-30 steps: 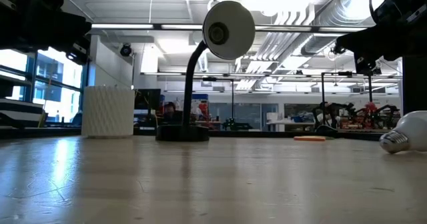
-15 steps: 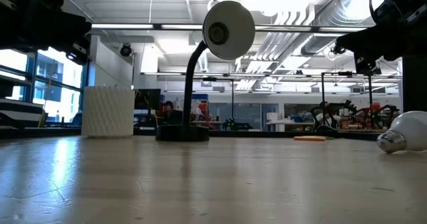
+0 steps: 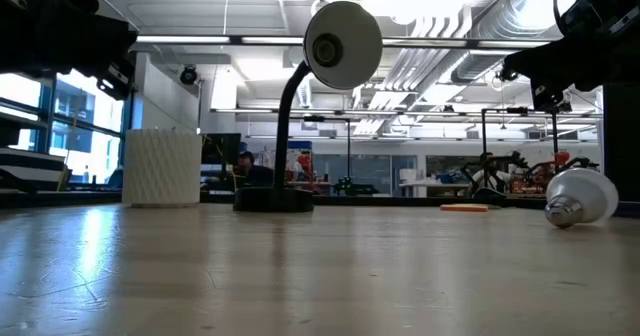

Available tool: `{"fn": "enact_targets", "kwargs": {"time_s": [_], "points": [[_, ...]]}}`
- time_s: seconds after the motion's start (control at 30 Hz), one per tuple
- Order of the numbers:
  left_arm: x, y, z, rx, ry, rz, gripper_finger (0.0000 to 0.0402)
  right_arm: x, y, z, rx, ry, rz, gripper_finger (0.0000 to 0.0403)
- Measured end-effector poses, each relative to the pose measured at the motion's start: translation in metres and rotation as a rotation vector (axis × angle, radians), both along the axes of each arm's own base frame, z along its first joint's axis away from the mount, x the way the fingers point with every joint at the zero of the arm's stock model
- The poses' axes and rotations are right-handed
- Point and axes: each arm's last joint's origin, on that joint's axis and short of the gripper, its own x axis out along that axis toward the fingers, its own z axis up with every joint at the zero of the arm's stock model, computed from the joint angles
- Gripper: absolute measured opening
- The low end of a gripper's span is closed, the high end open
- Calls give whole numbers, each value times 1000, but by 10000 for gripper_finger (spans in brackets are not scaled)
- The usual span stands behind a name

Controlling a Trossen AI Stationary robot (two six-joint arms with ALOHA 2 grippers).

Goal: Screw lightbulb
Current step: Prepare the light bulb

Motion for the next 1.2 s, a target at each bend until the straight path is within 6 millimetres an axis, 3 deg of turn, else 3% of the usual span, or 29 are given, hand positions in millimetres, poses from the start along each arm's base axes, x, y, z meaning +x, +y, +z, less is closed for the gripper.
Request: {"fn": "enact_targets", "kwargs": {"time_s": [0.27,0.4,0.57,0.8,0.93,1.2], "points": [[0,0,0,1,-5,-1,50,0,0,0,0,-1,-2,0],[0,0,0,5,-5,-3,50,0,-3,2,-54,-15,-95,0],[0,0,0,-26,1,-4,50,-1,-2,11,237,-134,-64,0],[0,4,1,-33,-7,127,50,-3,6,28,292,-263,264,0],[0,6,1,-58,-6,214,50,-4,7,37,290,-331,319,0],[1,9,0,-122,2,290,50,6,10,4,430,49,354,28]]}}
